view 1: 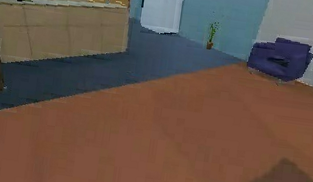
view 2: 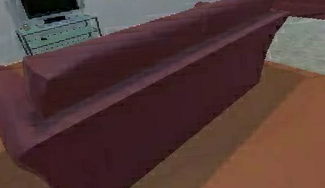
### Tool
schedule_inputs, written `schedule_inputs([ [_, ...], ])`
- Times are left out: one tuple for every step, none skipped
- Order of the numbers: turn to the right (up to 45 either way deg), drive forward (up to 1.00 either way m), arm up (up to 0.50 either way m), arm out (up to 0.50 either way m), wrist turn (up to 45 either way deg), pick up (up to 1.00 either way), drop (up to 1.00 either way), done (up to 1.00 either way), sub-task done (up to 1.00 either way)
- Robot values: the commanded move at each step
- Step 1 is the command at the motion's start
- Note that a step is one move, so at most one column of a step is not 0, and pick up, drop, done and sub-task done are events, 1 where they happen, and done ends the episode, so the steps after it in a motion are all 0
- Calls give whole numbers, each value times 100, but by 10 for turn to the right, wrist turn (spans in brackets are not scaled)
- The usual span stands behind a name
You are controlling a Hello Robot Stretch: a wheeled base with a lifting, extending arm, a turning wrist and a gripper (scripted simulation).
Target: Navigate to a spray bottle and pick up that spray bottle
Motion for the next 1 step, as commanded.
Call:
schedule_inputs([
  [0,25,0,0,0,0,0,0,0],
])
